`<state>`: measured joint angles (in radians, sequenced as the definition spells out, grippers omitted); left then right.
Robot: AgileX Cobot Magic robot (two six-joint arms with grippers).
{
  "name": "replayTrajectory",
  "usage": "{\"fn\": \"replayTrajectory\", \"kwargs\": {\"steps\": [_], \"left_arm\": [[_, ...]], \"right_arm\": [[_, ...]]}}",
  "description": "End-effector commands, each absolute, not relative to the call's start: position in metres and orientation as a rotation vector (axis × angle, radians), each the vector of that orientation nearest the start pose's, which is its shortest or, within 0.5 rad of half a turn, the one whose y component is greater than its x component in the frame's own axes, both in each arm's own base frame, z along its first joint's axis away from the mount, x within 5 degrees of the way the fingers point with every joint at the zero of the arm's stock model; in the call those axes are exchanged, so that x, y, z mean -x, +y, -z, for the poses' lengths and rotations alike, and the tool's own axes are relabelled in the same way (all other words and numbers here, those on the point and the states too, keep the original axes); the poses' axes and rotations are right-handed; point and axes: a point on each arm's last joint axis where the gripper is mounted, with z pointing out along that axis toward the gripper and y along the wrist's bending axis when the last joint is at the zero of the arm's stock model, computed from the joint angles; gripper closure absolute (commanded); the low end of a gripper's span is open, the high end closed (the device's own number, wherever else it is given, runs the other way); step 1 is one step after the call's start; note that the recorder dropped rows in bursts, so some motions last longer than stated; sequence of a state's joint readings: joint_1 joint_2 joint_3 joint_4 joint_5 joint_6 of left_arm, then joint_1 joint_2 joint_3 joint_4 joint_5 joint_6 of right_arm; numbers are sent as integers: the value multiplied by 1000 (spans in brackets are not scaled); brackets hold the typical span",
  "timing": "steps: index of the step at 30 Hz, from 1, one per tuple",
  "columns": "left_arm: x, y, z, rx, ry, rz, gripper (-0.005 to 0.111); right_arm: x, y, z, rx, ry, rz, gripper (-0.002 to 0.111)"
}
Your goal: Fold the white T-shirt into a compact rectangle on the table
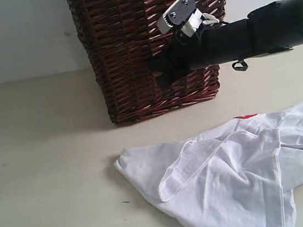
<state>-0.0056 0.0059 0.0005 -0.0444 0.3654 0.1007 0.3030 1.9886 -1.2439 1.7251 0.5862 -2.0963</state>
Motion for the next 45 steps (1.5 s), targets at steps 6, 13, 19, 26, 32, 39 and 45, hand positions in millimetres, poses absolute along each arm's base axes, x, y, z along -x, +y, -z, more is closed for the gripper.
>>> {"fn": "replayTrajectory", "kwargs": {"steps": [6,13,19,26,32,39,45], "left_arm": [[-53,-2,-181,-76,1840,-18,107],[-53,-2,-181,-76,1840,-18,107],[-53,-2,-181,-76,1840,-18,107],[-53,-2,-181,-76,1840,-18,107],[-53,-2,-181,-76,1840,-18,107],[-53,-2,-181,-76,1840,-18,107],[-53,-2,-181,-76,1840,-18,107]], "right_arm": [[-399,186,-184,960,1841,-608,108],[-346,173,-255,1129,1804,-612,108],[-267,133,-275,1860,1748,-356,108],[-274,62,-207,1367,2215,-240,87],[-286,27,-188,1008,2346,-225,60],[-287,14,-163,925,2487,-333,60],[-284,12,-154,917,2553,-383,62]]}}
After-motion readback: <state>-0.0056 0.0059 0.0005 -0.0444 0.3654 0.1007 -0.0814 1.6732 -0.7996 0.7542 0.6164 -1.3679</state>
